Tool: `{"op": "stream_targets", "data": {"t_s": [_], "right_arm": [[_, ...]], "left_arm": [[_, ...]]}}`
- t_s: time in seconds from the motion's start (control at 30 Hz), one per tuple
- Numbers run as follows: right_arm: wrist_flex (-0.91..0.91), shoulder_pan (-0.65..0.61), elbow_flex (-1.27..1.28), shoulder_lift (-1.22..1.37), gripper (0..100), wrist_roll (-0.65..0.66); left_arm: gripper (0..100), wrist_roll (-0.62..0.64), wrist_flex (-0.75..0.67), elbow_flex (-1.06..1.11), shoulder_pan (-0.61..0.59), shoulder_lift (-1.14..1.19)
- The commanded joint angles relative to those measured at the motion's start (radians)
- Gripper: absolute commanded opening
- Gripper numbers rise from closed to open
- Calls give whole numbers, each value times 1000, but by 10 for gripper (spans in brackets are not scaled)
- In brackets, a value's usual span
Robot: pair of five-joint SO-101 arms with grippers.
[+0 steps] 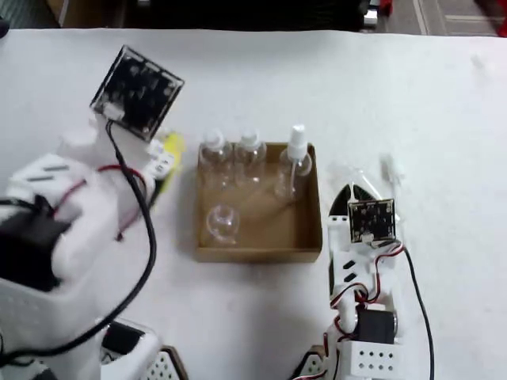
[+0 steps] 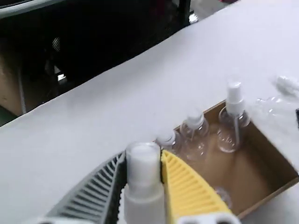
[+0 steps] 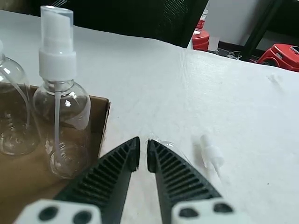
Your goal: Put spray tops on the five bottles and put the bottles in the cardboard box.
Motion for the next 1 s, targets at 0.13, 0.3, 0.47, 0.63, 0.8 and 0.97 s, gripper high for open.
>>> {"op": "stream_targets", "data": {"t_s": [0.13, 0.3, 0.47, 0.63, 0.8, 0.97], "right_arm": [[-22, 2, 9, -7, 18, 14], [-33, 1, 9, -7, 18, 14], [-35, 1, 9, -7, 18, 14], [-35, 1, 9, -7, 18, 14], [-36, 4, 9, -7, 18, 14], [-36, 5, 9, -7, 18, 14]], "left_arm": [[23, 120, -479, 600, 157, -446], [24, 123, -971, 1042, 166, -742], [23, 126, -1068, 1062, 171, -785], [23, 224, -1069, 1008, 173, -714], [23, 361, -1069, 1010, 173, -634], [23, 361, -1102, 1013, 171, -608]]}}
